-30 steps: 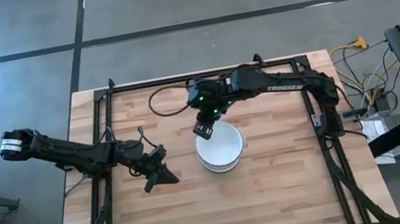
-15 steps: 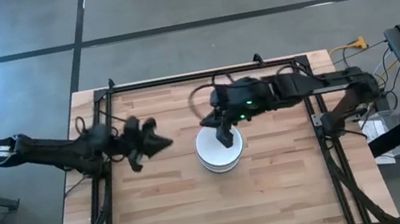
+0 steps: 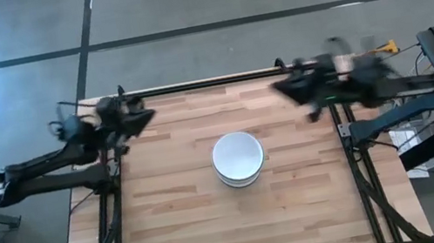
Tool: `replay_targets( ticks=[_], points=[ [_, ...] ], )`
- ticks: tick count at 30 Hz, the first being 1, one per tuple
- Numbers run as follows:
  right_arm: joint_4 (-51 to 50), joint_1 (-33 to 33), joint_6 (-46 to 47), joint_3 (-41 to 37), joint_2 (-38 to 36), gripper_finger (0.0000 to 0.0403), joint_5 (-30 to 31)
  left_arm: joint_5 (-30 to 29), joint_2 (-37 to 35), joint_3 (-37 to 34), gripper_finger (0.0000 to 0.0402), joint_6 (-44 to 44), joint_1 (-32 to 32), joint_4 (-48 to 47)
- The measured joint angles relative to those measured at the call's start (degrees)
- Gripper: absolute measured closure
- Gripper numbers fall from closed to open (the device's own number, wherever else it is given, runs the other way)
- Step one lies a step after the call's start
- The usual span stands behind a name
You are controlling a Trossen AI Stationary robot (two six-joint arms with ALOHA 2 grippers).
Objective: Nest bowls inside each other
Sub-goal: Return to Home Position
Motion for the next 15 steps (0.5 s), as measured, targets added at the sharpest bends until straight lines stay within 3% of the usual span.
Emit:
replay_targets(
  ticks=[3,11,14,15],
  points=[
    [1.70,0.09,-2.32,-5.49,-11.73,0.0394,4.34,-1.13,-7.47,-1.85,0.0402,0.41,0.79,-2.61],
    [2.49,0.04,-5.75,-16.48,-38.23,0.0394,11.52,-16.63,-32.25,-2.81,0.0402,7.75,1.13,-24.90],
    [3.38,0.01,-7.07,-19.23,-44.69,0.0394,12.78,-19.33,-40.39,-2.47,0.0402,8.89,1.11,-26.94],
    [4.01,0.04,-7.85,-20.25,-46.50,0.0394,13.14,-20.00,-40.16,-1.86,0.0402,9.71,1.16,-25.20]
  ],
)
